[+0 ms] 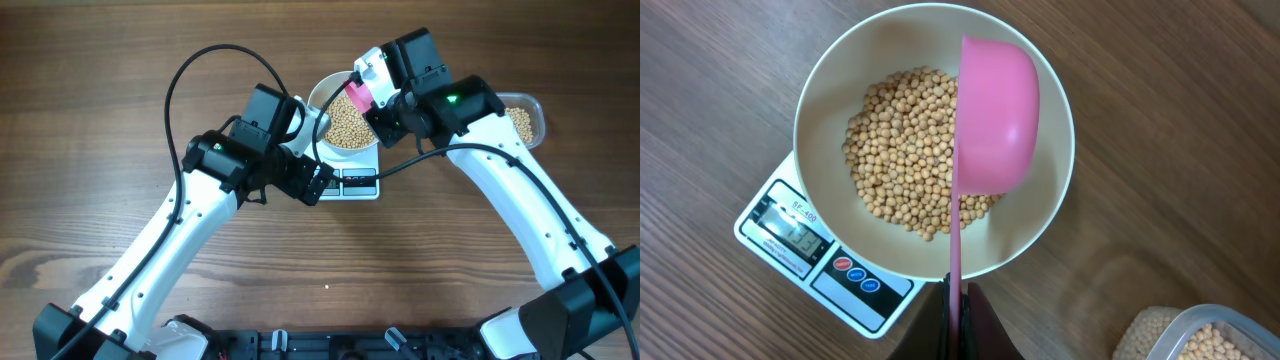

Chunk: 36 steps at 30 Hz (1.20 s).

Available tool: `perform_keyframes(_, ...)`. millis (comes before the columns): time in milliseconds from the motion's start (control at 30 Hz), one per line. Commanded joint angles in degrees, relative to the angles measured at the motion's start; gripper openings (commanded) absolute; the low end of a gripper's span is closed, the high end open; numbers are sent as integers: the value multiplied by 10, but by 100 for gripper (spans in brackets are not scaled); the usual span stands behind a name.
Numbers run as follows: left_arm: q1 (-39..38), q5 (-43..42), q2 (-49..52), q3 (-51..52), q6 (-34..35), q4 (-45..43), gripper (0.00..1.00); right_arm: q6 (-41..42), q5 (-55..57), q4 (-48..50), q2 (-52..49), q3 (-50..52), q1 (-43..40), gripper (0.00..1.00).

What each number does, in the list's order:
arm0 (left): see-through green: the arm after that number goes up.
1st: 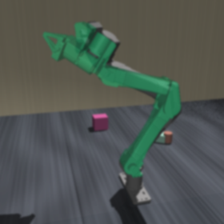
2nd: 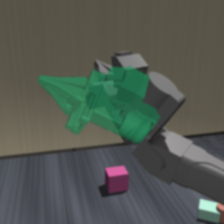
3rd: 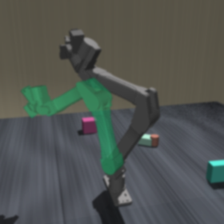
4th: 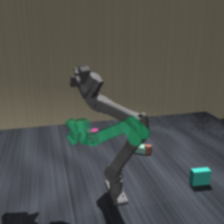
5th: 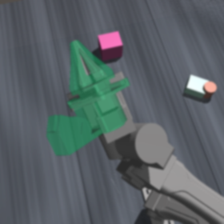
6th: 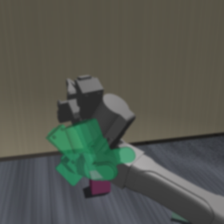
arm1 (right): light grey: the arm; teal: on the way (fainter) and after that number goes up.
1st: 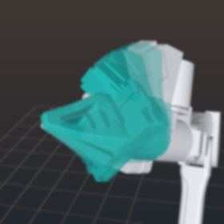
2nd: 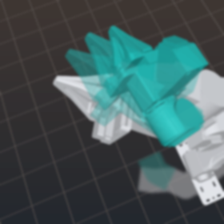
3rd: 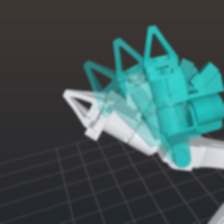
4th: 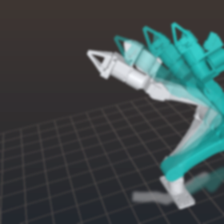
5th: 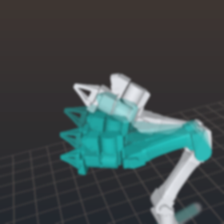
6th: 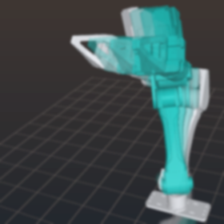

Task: Scoop item into bowl and weigh 150g on scale
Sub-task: 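Return the empty pink scoop over the soybean tub with the right gripper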

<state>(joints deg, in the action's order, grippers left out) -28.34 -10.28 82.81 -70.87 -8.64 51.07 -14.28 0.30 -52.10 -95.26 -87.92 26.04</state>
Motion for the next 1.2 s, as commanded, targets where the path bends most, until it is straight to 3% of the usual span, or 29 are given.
perform_keyframes(0, 3, 3, -12, -8, 5, 0, 100, -5, 16, 3, 8, -19, 0, 4)
perform_keyframes(133, 3, 3, -12, -8, 5, 0, 100, 51, 9, 18, 12, -19, -6, 4)
perform_keyframes(367, 3, 3, -12, -8, 5, 0, 100, 117, -80, 33, 77, -19, -99, 4)
perform_keyframes(567, 3, 3, -12, -8, 5, 0, 100, 204, 45, -54, 115, -19, -206, 4)
perform_keyframes(833, 3, 3, -12, -8, 5, 0, 100, 205, 180, -142, 82, -16, -220, 4)
perform_keyframes(1167, 3, 3, -12, -8, 5, 0, 100, 179, 155, -174, -6, -16, -220, 4)
